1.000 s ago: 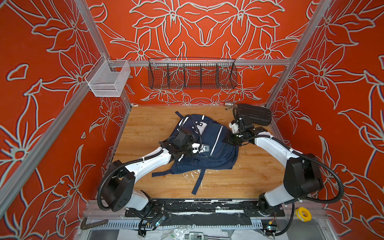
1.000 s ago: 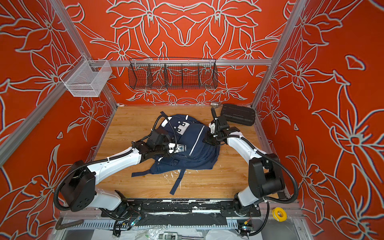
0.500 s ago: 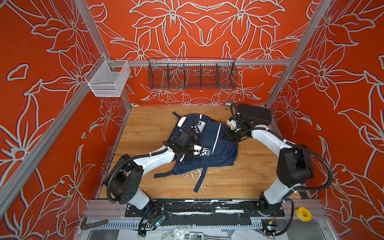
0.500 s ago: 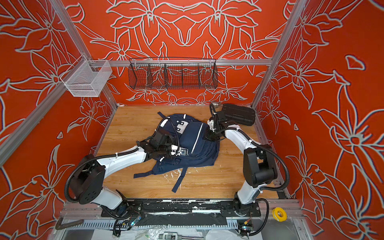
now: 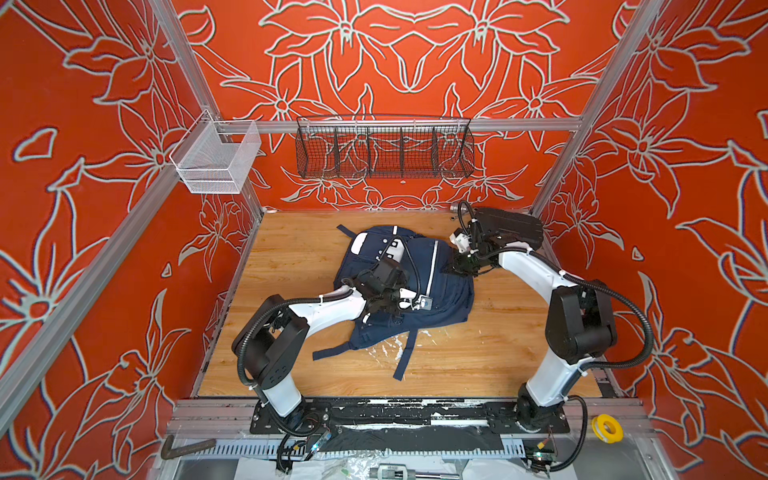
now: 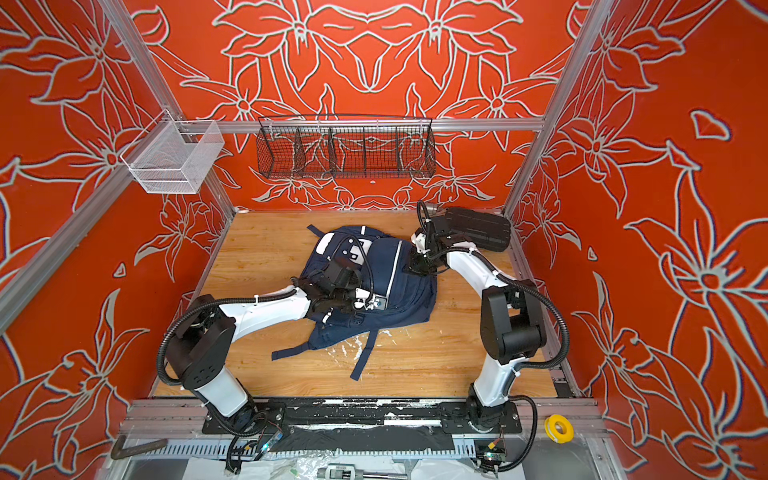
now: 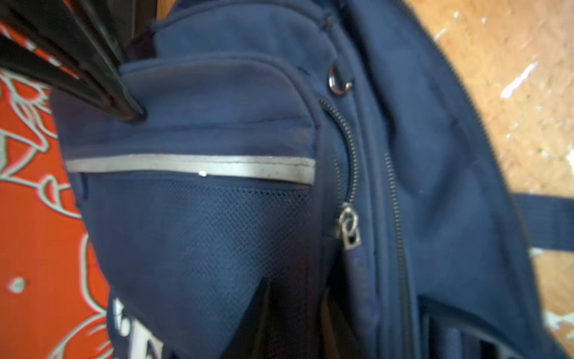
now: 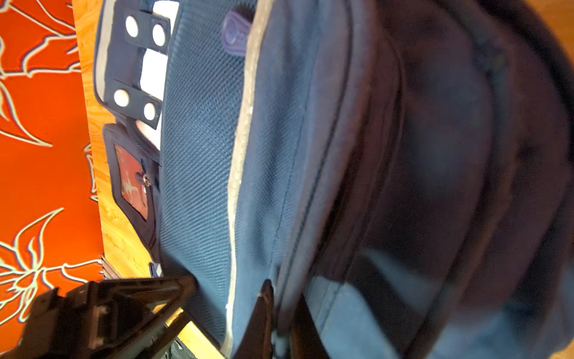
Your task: Pack the student bag
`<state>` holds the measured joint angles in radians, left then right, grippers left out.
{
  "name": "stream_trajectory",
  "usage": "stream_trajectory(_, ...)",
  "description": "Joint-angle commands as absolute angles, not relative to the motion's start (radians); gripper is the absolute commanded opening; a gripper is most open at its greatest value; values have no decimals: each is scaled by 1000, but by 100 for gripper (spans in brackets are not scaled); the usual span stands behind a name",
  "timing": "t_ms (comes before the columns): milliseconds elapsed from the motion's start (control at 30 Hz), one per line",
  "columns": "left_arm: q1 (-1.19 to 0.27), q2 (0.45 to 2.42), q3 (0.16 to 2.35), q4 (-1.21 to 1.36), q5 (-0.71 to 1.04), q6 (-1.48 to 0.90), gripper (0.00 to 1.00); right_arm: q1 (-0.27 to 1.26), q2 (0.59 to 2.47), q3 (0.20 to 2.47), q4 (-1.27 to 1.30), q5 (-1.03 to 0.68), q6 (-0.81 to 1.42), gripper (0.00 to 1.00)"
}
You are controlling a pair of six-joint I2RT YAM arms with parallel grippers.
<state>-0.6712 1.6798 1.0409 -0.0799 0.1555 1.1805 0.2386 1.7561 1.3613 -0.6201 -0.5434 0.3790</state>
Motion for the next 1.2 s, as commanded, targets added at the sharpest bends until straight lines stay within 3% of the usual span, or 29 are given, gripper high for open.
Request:
stream_trajectory(0,-672,1670,1084,-91,138,1126,0,242,1777,1410,-626,-566,352,13)
stream_trajectory(100,-672,1649,1127,-190,148,1042,0,242,1798,1475,-651,-557,326,23)
stream_trajectory(233,-673,1651,1241,-360,166,843,0,241,1815,1592,-686,-501,278,48)
stream_trajectory(400,-680,1713,1403,-520,163,552,0,234,1742,1653,-689,-355,205,64)
stream_trajectory(533,-678,1813,1590,-676,148,344,0,207,1592,1560,-637,-230,192,71)
stream_trajectory(700,-678,1913,1747,-790,211,182,0,207,1322,1282,-494,-188,160,68)
stream_trajectory(833,-679,1887,1714,-729,260,106,0,241,1070,961,-310,-218,156,59)
stream_trajectory(933,-679,1864,1696,-699,284,68,0,352,950,780,-184,-175,131,53)
stream_trajectory(1167,-678,1874,1729,-713,338,6,0,549,972,622,73,-77,90,43)
